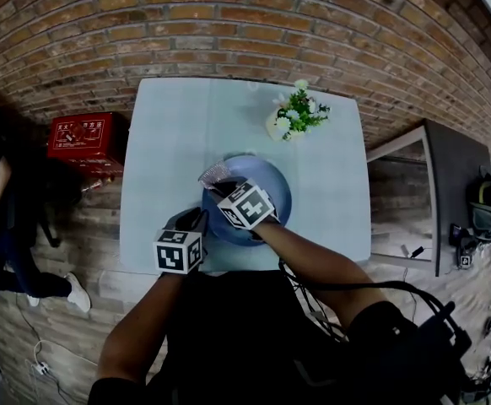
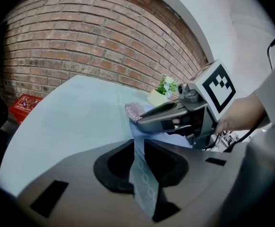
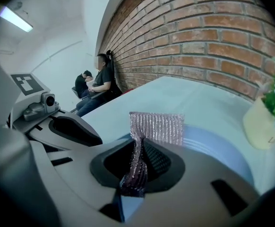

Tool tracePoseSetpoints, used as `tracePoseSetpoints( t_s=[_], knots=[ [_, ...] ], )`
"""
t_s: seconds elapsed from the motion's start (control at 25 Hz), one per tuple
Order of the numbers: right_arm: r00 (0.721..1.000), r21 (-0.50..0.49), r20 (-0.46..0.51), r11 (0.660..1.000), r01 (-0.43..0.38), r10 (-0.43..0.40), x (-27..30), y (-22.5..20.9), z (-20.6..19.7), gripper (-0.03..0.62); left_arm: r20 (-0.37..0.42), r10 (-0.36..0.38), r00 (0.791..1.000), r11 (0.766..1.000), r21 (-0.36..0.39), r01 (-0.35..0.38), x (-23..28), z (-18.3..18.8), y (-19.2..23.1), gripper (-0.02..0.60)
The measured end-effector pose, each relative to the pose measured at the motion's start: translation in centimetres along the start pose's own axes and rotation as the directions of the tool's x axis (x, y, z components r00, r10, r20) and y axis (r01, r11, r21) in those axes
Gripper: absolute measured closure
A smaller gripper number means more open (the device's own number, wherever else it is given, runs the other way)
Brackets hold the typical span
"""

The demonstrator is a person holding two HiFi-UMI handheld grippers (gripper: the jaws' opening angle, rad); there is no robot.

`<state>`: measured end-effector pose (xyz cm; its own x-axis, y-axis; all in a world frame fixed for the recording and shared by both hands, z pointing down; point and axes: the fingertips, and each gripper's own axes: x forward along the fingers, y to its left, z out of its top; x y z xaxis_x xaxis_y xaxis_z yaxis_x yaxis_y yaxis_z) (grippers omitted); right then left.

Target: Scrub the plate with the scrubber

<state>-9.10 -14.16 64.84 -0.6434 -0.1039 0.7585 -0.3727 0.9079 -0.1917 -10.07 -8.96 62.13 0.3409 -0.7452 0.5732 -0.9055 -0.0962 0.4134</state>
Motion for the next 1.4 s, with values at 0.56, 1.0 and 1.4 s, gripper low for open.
tracePoseSetpoints(
  t_s=[0.56, 1.0, 1.4],
  knots=[
    [0.984, -0.049, -0.020, 0.983, -0.177, 0.177, -0.6, 4.6, -1.2, 0.530, 0.131, 0.119, 0.984, 0.980, -0.175, -0.095, -5.2, 0.7, 0.4, 0.505],
    [0.958, 0.038, -0.084, 0.962, -0.270, 0.273, -1.8, 7.7, -2.6, 0.530, 0.144, 0.130, 0.981, 0.979, -0.178, -0.104, -6.4, 1.8, 0.7, 0.505],
    [0.906, 0.112, -0.154, 0.918, -0.381, 0.395, -4.4, 8.5, -4.0, 0.530, 0.097, 0.095, 0.991, 0.993, -0.076, -0.087, -5.5, 1.9, 0.8, 0.505]
  ],
)
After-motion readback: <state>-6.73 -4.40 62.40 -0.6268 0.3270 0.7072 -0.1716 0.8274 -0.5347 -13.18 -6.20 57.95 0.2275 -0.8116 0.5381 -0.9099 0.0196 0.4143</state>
